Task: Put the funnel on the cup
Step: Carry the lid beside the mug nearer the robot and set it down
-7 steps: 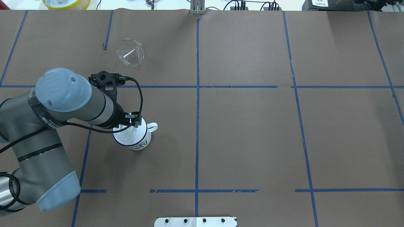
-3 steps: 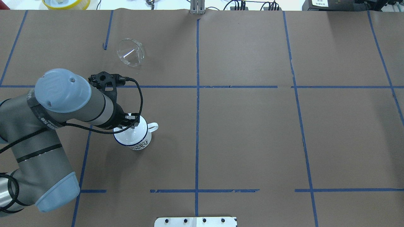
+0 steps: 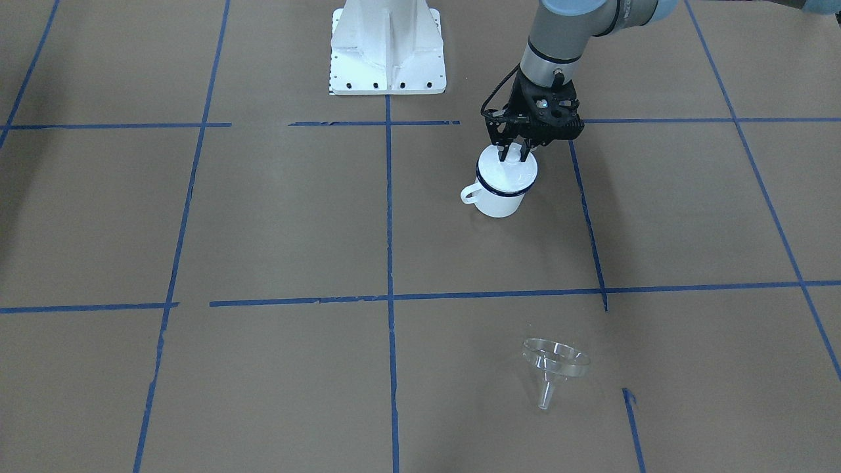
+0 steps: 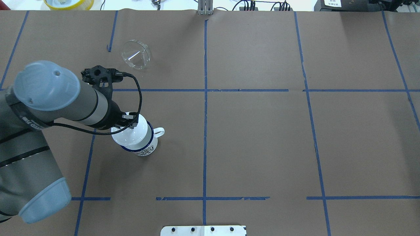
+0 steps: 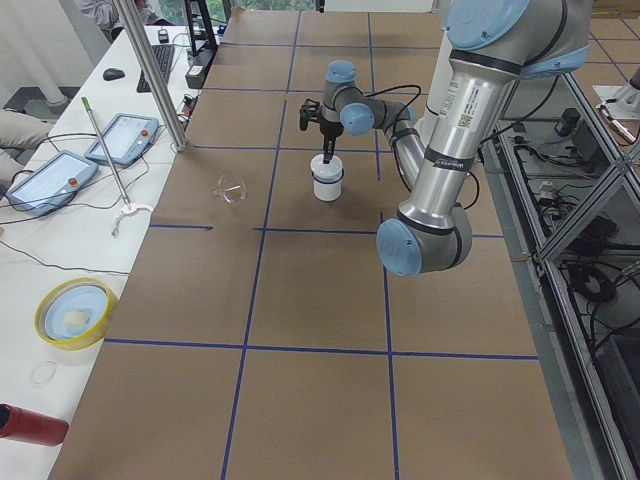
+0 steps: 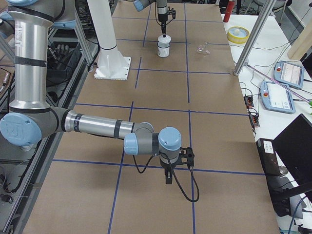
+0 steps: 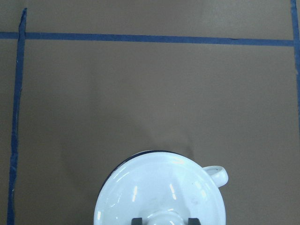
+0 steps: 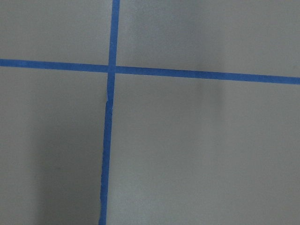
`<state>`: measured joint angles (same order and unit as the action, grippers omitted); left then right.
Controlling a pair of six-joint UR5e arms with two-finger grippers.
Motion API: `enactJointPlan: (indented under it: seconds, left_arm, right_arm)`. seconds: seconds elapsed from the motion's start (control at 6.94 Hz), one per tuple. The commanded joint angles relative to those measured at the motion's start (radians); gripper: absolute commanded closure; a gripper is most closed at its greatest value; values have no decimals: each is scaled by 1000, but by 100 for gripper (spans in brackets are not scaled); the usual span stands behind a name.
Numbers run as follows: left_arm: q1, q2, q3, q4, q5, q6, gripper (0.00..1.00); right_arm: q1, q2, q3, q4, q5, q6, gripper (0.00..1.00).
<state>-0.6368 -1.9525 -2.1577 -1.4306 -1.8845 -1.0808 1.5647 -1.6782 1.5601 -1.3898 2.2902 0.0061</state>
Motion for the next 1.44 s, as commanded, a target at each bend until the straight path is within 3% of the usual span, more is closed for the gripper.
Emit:
enactJointPlan:
  seconds: [0.0,0.14,0.29,0.72,1.3]
  left_arm:
    - [-121,147,-155,47,-54,286,100]
    - [-122,293,-203,-20,-67,349,100]
    - [-112,344,-174,-154,-65,247,100]
    - [6,349,63,-451,-12,115,100]
    - [81,353,139,-491,5,87,100]
  right_arm:
    - [0,0,0,0,0,0,0]
    - [0,0,0,0,0,0,0]
    - [0,0,0,0,0,0,0]
    - [0,0,0,0,0,0,0]
    - [0,0,0,0,0,0,0]
